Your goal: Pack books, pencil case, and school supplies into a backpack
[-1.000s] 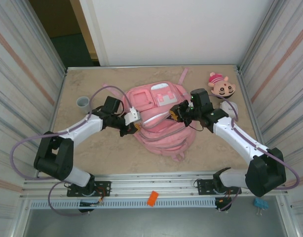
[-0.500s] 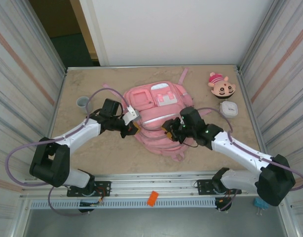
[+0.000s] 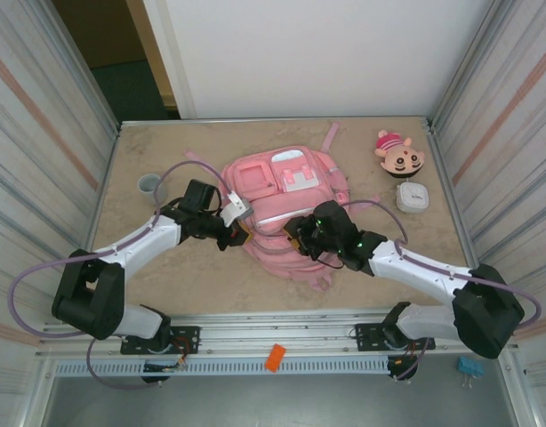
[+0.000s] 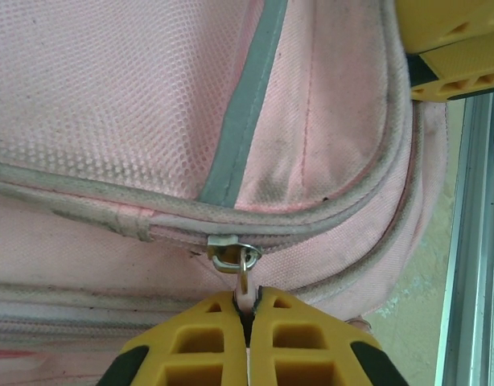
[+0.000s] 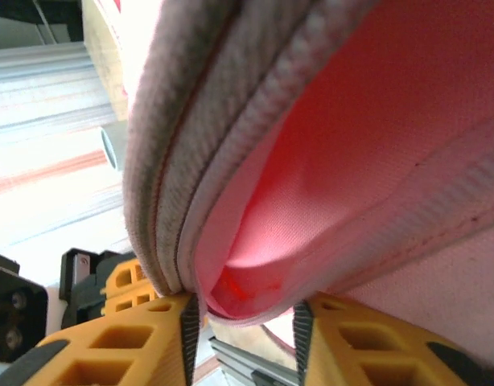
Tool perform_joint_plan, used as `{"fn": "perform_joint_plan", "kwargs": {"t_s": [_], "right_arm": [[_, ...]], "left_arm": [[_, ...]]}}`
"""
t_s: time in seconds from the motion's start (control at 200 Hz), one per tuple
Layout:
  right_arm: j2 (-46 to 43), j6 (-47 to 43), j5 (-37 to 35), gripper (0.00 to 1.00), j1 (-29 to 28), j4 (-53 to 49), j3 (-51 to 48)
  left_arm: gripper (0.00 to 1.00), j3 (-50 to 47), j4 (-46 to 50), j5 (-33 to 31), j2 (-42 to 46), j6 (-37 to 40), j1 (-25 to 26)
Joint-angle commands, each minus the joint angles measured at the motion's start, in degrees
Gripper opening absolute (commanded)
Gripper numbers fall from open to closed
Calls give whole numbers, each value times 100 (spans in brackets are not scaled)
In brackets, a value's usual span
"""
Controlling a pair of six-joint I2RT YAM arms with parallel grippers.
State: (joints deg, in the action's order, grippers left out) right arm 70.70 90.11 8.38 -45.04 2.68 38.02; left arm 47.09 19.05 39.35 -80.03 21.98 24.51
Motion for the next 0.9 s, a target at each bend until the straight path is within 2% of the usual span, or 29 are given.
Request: {"fn": "perform_joint_plan", "kwargs": {"t_s": [0.0,0.16,0.341,0.561,0.697,0.732,0.787,0.897], "right_arm": [[238,96,-213,30,-49,476,145],[596,104,-176,22,-51,828,270],[1135,120,8,19,-45,1249,548],[1482,-91,142,18,-51,1205,965],[1322,-206,223,23,-16,844,962],[1224,-265,234,28,3,648,959],[1030,-430,258,34,18,211,972],[521,-1012,233,37,46,-1100,1146]], "left_arm": [[0,59,288,316,215,-148,115],[0,12,332,319,387,-326,326],[0,-21,347,426,597,-583,580],[0,20,98,141,586,-1096,1062],[0,-48,-461,-185,469,-1828,1170],[4,-64,-602,-312,479,-2007,1172],[16,-61,-686,-486,541,-2119,1170],[37,15,-477,-594,857,-1729,1157]]}}
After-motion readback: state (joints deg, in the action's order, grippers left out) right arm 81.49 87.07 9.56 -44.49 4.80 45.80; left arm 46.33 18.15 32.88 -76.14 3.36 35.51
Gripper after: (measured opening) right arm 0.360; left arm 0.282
